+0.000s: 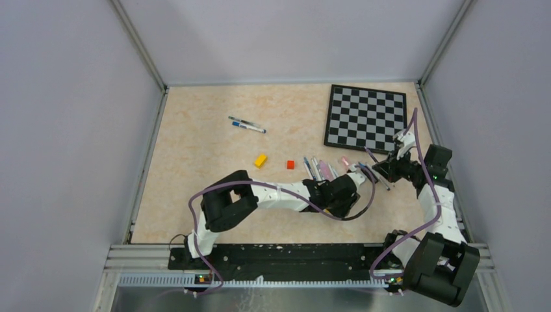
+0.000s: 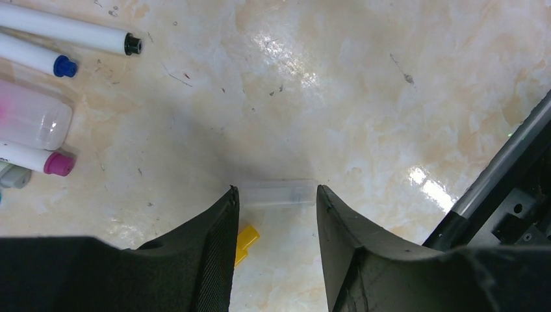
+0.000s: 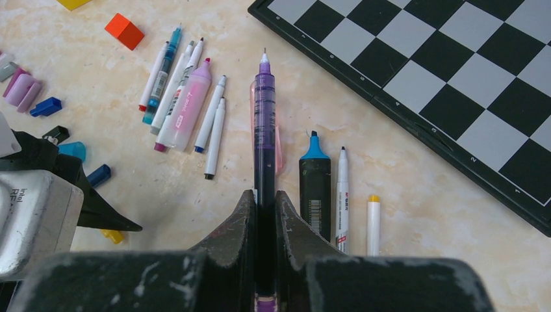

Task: Open the pen caps
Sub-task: Place the pen at the center of the board.

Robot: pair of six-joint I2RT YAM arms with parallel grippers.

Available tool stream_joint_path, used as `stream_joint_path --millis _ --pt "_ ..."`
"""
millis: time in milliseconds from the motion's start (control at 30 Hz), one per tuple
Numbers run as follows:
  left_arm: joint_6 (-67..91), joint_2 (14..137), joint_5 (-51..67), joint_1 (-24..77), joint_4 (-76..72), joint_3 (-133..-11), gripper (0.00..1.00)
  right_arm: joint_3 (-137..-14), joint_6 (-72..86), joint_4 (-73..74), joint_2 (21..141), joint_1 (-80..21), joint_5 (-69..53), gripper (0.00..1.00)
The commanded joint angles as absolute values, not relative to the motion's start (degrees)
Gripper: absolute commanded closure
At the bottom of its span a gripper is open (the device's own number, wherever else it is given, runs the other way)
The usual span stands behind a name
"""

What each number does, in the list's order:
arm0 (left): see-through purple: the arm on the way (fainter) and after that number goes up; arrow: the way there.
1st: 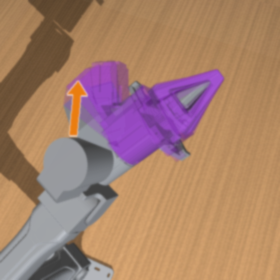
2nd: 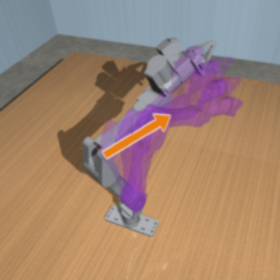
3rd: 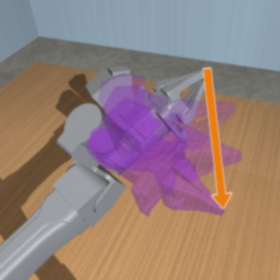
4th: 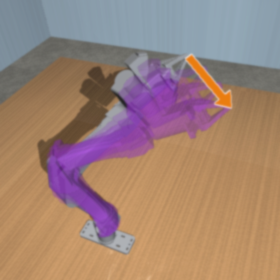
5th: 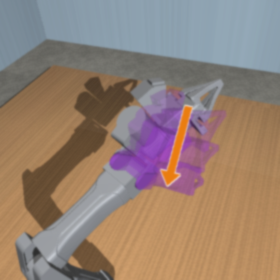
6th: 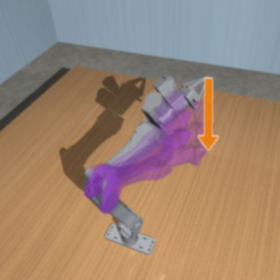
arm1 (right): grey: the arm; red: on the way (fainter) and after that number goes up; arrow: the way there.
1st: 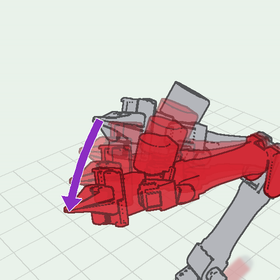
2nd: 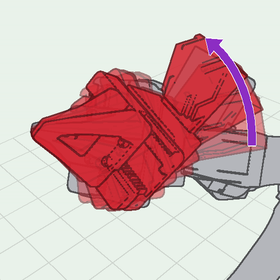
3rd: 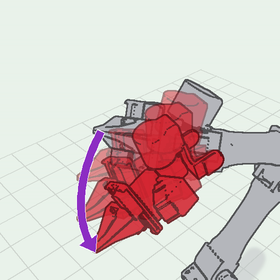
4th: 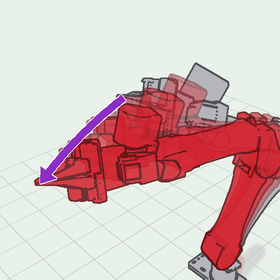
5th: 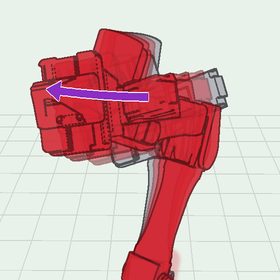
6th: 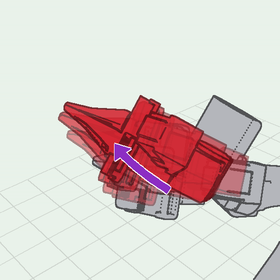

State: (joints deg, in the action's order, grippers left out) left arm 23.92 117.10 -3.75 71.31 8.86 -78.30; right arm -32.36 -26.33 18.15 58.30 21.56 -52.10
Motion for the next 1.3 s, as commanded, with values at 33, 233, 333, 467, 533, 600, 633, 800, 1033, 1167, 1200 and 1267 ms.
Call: stream_joint_path --millis 33,233,333,467,533,600,633,800,1033,1167,1200,1267 --pt "24.85 112.66 -3.61 71.46 8.66 -80.61 0.50 -33.40 -26.19 16.32 58.59 22.18 -52.47 1.00" --pt "24.99 110.55 -4.46 71.37 8.57 -80.63 0.50 -33.53 -26.55 16.59 58.63 22.34 -51.80 1.00" --pt "24.26 107.74 -5.54 71.37 7.63 -79.61 0.49 -33.80 -27.51 17.02 58.70 23.21 -50.31 1.00" --pt "22.76 101.98 -9.35 71.37 5.38 -75.65 0.46 -35.26 -29.89 19.08 59.91 26.42 -47.68 1.00" --pt "21.59 98.54 -12.06 71.29 3.68 -72.75 0.43 -36.13 -31.62 20.81 61.29 28.74 -46.69 1.00" --pt "20.22 94.98 -14.43 71.07 1.97 -69.30 0.37 -37.55 -34.31 23.39 63.53 29.74 -46.04 1.00" --pt "19.62 93.22 -15.52 70.84 0.82 -67.35 0.33 -38.39 -35.71 24.70 64.74 29.88 -45.52 1.00" --pt "17.94 84.75 -17.21 67.86 -1.76 -59.11 0.20 -42.67 -39.53 29.28 71.97 29.91 -42.98 1.00" --pt "18.66 72.00 -17.43 63.16 -2.56 -48.34 0.14 -46.15 -40.86 31.36 81.43 29.97 -37.99 0.98" --pt "19.69 67.18 -17.41 61.72 -2.92 -44.16 0.11 -46.33 -39.07 29.52 83.29 29.97 -35.63 0.96" --pt "19.89 66.47 -17.44 61.60 -2.79 -43.48 0.11 -46.24 -38.69 28.99 83.71 29.96 -35.03 0.95" --pt "20.39 65.46 -17.47 61.43 -2.52 -42.50 0.11 -46.30 -38.15 28.24 84.68 30.04 -33.95 0.93"
